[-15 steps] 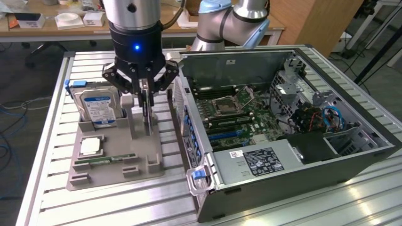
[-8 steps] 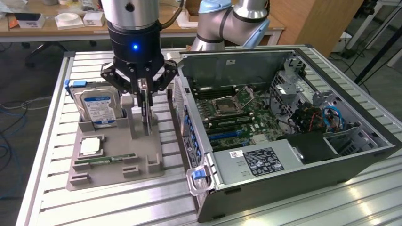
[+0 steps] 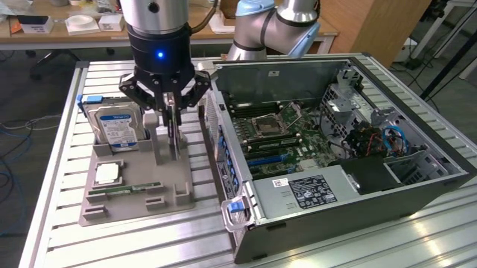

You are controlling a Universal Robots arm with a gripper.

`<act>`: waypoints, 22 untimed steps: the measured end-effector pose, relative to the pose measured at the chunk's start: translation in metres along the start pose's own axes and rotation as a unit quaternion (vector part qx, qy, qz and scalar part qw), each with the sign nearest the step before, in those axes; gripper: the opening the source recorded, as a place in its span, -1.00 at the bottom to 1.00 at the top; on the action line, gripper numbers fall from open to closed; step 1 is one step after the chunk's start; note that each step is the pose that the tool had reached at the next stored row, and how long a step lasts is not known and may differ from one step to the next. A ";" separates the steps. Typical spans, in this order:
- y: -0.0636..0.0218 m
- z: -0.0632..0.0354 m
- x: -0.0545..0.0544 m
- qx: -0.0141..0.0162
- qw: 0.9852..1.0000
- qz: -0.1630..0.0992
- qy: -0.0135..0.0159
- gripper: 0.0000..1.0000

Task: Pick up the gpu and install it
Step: 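Pick up the gpu and move the gpu toward the slot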

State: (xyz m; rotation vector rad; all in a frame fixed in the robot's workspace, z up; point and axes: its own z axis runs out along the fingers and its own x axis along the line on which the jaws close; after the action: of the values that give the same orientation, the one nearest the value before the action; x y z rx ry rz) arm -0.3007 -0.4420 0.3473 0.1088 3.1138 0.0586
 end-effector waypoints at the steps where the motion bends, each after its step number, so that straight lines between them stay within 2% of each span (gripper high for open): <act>1: 0.0001 -0.0007 0.000 0.000 1.000 0.000 0.000 -0.47; 6: 0.0003 -0.0055 0.000 0.000 1.000 0.000 0.000 -0.47; 22: 0.0021 -0.0536 -0.001 0.000 1.000 0.000 0.000 -0.47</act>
State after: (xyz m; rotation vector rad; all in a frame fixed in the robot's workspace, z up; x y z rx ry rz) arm -0.3009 -0.4420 0.4010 0.1090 3.1136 0.0588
